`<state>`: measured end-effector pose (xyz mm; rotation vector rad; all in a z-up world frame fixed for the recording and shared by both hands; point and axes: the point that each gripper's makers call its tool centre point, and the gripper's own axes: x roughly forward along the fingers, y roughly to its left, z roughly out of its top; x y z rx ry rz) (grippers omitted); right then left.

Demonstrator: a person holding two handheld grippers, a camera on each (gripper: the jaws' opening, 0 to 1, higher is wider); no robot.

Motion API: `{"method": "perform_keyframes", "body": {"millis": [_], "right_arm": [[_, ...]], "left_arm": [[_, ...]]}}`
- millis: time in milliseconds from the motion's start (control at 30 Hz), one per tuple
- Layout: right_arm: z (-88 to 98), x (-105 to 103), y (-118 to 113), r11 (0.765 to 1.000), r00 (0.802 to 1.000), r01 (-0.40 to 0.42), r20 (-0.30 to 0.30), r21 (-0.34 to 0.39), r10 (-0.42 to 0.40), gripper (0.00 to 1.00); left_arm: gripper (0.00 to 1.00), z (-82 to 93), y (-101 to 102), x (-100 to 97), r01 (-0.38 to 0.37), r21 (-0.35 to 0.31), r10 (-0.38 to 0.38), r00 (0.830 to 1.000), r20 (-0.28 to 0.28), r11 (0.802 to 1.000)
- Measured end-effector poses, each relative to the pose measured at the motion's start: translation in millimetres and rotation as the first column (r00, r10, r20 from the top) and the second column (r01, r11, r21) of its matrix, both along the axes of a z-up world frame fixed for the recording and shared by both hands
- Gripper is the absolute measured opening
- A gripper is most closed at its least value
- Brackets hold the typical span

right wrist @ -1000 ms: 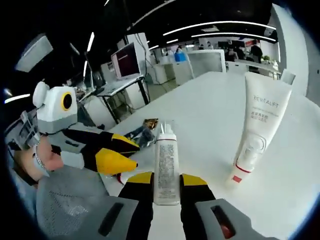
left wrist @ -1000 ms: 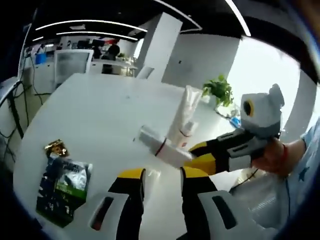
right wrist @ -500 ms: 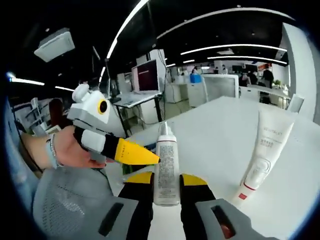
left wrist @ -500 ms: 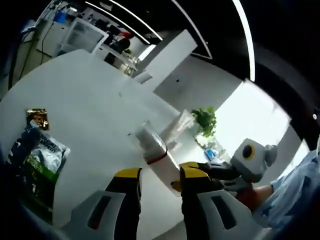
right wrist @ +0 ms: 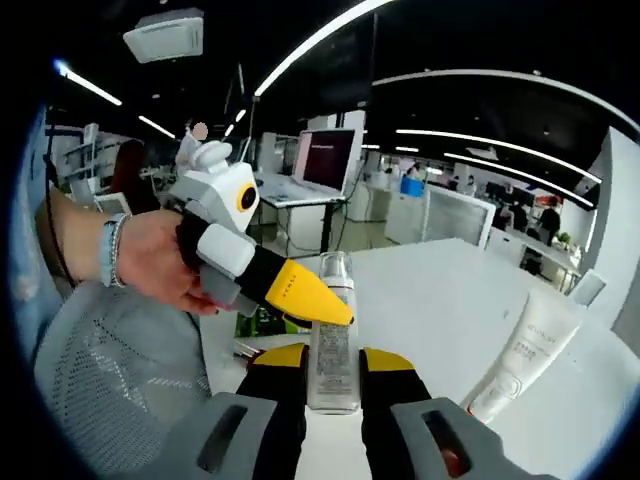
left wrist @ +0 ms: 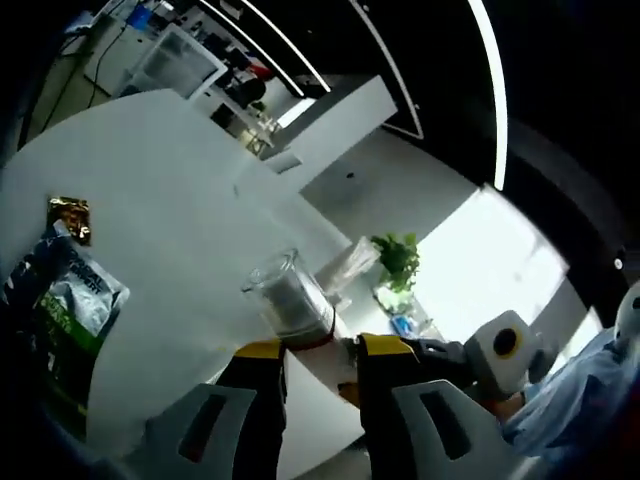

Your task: Arrange the skincare products in the storage area until every visible bottle or jar stands upright without overlapping.

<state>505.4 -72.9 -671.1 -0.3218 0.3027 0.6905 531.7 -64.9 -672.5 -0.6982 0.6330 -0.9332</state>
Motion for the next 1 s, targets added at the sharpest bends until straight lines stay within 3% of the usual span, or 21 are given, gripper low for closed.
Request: {"method": "perform_keyframes", "body": {"millis": [133, 233, 400, 600, 733, 867, 1000], "right_arm": [[4.0, -2, 3, 0.998, 0.997, -0.03, 0.067, -0.05, 0.033, 0.13], [1.4, -3, 4, 0.998, 0.998, -0.043, 0.04, -0.038, 0.044, 0.14], [-2.0, -5, 3, 0.994, 0.996, -0.086, 0.011, -0.071, 0.087, 0.15], [11.4, -7, -3, 0.99, 0.99, -0.121, -0.062, 0.072, 0.126, 0.14], [18.0, -5, -17, 0.986, 0.988, -0.121, -0.078, 0.115, 0.13, 0.11], [25.0, -7, -26, 0.96, 0.976, -0.122, -0.145, 0.25, 0.162, 0.12], [27.8, -3, -36, 0.95, 0.969, -0.123, -0.173, 0.286, 0.178, 0.18]], "left_arm": [[0.22, 5.4, 3, 0.5, -0.007, -0.068, 0.003, 0.999, -0.051, 0.998], [0.17, 12.4, 4, -2.6, 0.01, -0.123, -0.02, 0.997, -0.079, 0.992], [0.16, 12.4, 0, -4.6, 0.034, -0.029, -0.033, 0.999, 0.007, 0.999], [0.16, 11.7, 0, -4.8, 0.035, 0.006, -0.035, 0.999, 0.034, 0.999], [0.16, 13.9, -5, -10.2, 0.071, 0.01, -0.072, 0.996, 0.045, 0.997], [0.16, 16.2, -16, -22.8, 0.155, 0.04, -0.157, 0.984, 0.079, 0.987], [0.16, 22.4, -20, -27.9, 0.177, 0.042, -0.181, 0.975, 0.129, 0.983]]}}
